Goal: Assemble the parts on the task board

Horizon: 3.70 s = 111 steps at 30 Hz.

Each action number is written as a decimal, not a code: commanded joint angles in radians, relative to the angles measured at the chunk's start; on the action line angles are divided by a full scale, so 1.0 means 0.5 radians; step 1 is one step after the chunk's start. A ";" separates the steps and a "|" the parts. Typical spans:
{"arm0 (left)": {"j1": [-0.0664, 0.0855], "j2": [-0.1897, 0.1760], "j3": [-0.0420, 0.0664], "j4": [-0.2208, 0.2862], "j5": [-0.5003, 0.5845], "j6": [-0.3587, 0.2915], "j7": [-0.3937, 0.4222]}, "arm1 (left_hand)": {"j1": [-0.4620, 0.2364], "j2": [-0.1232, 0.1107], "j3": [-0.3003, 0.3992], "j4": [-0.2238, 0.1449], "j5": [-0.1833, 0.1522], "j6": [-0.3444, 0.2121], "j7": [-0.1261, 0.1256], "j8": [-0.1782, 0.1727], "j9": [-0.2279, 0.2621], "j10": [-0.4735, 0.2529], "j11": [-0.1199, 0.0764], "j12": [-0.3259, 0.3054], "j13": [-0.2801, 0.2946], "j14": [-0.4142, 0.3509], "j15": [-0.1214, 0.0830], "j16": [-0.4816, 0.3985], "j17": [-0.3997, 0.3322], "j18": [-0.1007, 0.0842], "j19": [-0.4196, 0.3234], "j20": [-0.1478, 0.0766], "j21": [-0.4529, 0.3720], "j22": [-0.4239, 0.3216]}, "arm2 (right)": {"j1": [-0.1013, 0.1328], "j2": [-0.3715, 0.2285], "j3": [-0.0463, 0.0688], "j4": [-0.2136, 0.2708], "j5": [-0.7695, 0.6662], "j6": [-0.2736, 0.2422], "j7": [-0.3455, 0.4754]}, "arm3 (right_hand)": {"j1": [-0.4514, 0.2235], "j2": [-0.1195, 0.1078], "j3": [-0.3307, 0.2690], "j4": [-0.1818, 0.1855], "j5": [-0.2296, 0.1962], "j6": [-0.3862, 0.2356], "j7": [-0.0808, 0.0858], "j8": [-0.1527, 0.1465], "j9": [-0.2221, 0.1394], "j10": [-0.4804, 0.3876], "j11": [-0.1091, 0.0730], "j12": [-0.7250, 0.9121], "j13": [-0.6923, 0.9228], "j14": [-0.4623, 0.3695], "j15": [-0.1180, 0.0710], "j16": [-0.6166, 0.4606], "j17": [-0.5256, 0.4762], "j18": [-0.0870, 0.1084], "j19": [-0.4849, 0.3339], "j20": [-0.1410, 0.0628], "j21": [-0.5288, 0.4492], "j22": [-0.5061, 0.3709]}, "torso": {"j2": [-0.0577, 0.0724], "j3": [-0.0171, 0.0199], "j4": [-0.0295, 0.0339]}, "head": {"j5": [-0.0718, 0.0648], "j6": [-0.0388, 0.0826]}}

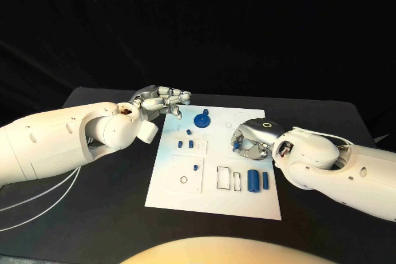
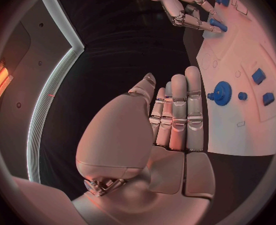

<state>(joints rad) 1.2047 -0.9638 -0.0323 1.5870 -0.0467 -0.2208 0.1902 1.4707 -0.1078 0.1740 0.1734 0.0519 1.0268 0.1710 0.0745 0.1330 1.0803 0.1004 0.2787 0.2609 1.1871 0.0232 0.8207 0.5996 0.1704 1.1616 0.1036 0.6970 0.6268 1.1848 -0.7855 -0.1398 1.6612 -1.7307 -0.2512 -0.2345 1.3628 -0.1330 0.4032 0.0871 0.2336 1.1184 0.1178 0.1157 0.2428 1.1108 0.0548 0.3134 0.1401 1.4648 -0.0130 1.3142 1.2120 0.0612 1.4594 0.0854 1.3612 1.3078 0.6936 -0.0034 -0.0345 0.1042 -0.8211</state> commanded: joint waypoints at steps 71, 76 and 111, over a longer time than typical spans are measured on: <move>0.001 0.066 0.002 -0.018 -0.004 0.069 0.000 | 0.019 0.034 -0.008 -0.007 -0.006 -0.016 0.002 0.015 0.000 -0.025 0.001 0.020 0.007 -0.012 0.000 0.012 -0.004 0.025 0.014 0.007 -0.018 -0.005 | -0.246 0.531 -0.025 0.006 -0.025 -0.018 0.013 | 0.028 0.009 0.033 -0.024 -0.002 -0.003 0.012 0.004 0.003 0.010 0.010 -0.014 -0.019 0.087 -0.016 0.022 0.011 -0.017 0.028 -0.009 -0.010 0.226 | 0.000 -0.0029 0.000 | 0.106 -0.032; 0.001 0.064 0.002 -0.018 -0.004 0.069 -0.001 | 0.019 0.034 -0.008 -0.007 -0.006 -0.016 0.002 0.015 0.000 -0.025 0.001 0.020 0.007 -0.012 0.000 0.012 -0.004 0.025 0.014 0.007 -0.018 -0.005 | -0.246 0.532 -0.027 -0.001 -0.065 -0.035 -0.026 | 0.026 0.009 0.033 -0.024 -0.001 -0.004 0.013 0.003 0.003 0.009 0.011 -0.015 -0.020 0.087 -0.016 0.021 0.009 -0.017 0.028 -0.008 -0.012 0.225 | 0.000 -0.0013 0.001 | 0.103 -0.034; 0.001 0.060 0.002 -0.017 -0.004 0.068 -0.004 | 0.019 0.034 -0.008 -0.007 -0.006 -0.016 0.002 0.015 0.000 -0.025 0.001 0.020 0.007 -0.012 0.000 0.012 -0.004 0.025 0.014 0.007 -0.018 -0.005 | -0.246 0.551 -0.031 0.012 -0.042 0.041 0.016 | -0.041 -0.059 -0.020 -0.013 0.021 -0.162 0.038 -0.092 -0.041 -0.012 0.032 -0.032 -0.032 0.083 0.005 0.024 0.001 -0.011 0.015 0.010 -0.041 0.212 | 0.000 -0.0018 0.000 | 0.103 -0.038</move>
<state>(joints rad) 1.2048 -0.9348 -0.0323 1.5765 -0.0468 -0.2025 0.1843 1.4800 -0.0986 0.1741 0.1735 0.0519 1.0268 0.1710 0.0793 0.1331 1.0732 0.1004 0.2847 0.2635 1.1871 0.0232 0.8207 0.5988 0.1703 1.1651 0.1071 0.6931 0.6256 1.0625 -0.5106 -0.1549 1.6655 -1.7492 -0.2456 -0.2339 1.3398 -0.1530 0.4013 0.0803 0.2401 1.0462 0.1359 0.0759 0.2233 1.1020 0.0644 0.3017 0.1253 1.4684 -0.0163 1.3232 1.2140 0.0613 1.4665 0.0858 1.3460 1.3074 0.6936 -0.0043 -0.0342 0.1554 -0.8397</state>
